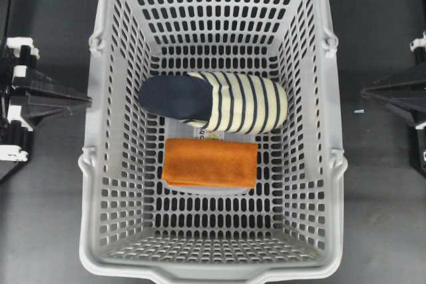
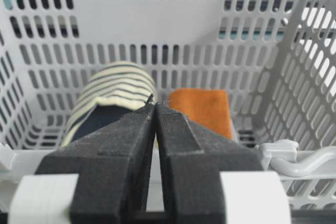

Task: Pick up the orange cloth from the shopping basket with the left arm.
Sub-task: 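Move the left gripper over the orange cloth in the basket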

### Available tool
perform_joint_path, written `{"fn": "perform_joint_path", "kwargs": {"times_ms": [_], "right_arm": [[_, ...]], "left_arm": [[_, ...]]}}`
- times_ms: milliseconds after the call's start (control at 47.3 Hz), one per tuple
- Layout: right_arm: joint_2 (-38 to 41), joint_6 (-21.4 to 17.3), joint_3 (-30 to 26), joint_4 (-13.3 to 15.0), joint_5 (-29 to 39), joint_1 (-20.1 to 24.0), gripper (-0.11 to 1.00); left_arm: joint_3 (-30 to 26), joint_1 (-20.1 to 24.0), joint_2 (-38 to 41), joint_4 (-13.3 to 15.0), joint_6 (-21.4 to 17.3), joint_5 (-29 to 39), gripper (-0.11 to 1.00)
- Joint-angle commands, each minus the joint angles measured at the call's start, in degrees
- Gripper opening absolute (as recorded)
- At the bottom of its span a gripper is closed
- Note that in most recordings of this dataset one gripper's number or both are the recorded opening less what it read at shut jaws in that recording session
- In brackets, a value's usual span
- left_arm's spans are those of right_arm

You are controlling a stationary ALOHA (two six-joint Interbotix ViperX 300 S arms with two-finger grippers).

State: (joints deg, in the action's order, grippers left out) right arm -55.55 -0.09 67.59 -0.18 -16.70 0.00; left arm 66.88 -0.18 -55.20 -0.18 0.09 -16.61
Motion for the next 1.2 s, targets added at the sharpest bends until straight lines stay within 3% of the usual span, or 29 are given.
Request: {"fn": "perform_joint_path", "kwargs": {"times_ms": [0,63,106,211,465,951,1183], "right_arm": [[0.70,-1.41,-0.79,-0.18,-0.35,0.18,0.00],[0.79,-1.76,-0.62,-0.97,-0.09,0.26,0.04],[0.88,-2.11,-0.62,-1.05,0.26,0.26,-0.01],[0.88,-3.25,-0.62,-1.05,0.97,0.26,-0.01],[0.79,-3.60,-0.62,-1.05,1.49,0.26,-0.01],[0.26,-3.69,-0.62,-1.05,3.96,0.26,-0.01],[0.09,-3.78,-0.53,-0.97,3.96,0.26,-0.01]], "left_arm": [[-4.57,-0.53,-0.18,-2.29,1.32,3.60,0.06],[-8.09,-0.53,0.70,-2.29,2.11,9.32,0.01],[-10.11,-0.53,1.41,-2.29,2.37,12.92,0.00],[-16.17,-0.97,4.31,-2.29,2.55,21.97,0.00],[-29.53,-2.37,15.38,-2.29,2.46,37.35,0.00],[-53.96,-5.27,42.45,-2.37,2.11,61.88,0.00],[-60.03,-5.27,50.63,-2.29,1.76,64.95,0.00]]}}
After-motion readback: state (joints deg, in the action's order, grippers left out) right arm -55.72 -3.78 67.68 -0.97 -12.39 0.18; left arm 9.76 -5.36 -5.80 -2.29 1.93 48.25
